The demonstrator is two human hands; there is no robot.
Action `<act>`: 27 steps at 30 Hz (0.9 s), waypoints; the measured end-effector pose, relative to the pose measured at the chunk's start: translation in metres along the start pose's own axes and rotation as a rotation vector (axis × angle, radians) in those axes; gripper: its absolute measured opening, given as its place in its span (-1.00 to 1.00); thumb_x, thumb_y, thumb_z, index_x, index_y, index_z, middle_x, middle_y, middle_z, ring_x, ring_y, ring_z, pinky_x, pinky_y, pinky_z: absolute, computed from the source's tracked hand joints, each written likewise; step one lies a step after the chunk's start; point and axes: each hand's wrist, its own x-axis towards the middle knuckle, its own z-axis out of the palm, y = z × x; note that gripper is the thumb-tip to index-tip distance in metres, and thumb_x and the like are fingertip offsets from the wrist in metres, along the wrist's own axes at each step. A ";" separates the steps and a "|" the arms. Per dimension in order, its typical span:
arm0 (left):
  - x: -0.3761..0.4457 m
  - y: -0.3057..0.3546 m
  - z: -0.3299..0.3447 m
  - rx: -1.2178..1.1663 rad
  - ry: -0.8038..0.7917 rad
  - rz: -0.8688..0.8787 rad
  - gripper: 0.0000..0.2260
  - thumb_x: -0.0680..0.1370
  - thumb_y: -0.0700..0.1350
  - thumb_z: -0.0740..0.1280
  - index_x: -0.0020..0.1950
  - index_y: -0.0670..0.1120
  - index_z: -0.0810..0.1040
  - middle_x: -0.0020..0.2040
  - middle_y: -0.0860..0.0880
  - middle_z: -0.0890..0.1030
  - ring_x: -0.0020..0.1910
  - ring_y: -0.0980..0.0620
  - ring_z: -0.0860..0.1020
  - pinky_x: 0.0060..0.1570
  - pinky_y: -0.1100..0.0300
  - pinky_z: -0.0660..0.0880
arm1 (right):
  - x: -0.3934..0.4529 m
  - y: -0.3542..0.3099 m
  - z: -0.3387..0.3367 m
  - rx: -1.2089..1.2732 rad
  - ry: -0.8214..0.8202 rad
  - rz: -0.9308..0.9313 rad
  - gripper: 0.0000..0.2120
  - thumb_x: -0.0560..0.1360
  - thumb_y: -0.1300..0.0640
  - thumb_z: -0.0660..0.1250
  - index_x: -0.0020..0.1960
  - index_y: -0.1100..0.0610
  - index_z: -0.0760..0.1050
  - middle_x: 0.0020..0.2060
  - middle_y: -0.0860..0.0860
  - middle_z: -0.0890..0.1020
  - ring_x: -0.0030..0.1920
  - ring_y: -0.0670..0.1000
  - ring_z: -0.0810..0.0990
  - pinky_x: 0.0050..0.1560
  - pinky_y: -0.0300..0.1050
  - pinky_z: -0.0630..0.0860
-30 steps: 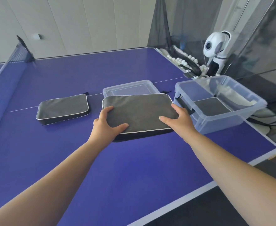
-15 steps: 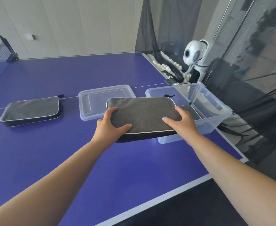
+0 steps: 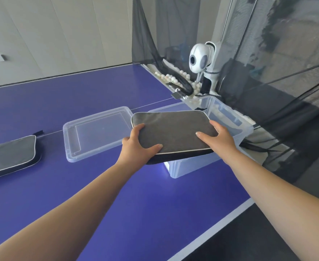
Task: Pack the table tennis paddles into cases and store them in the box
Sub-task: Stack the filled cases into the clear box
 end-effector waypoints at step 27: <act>0.120 0.030 0.174 0.068 -0.062 -0.297 -0.08 0.37 -0.05 0.56 0.56 0.20 0.06 0.37 -0.10 0.35 0.26 -0.10 0.43 0.23 0.05 0.46 | 0.217 0.104 -0.045 -0.339 -0.466 -0.059 -0.16 0.28 -0.12 0.59 0.46 -0.10 0.28 0.39 0.03 0.27 0.38 0.07 0.33 0.32 -0.02 0.38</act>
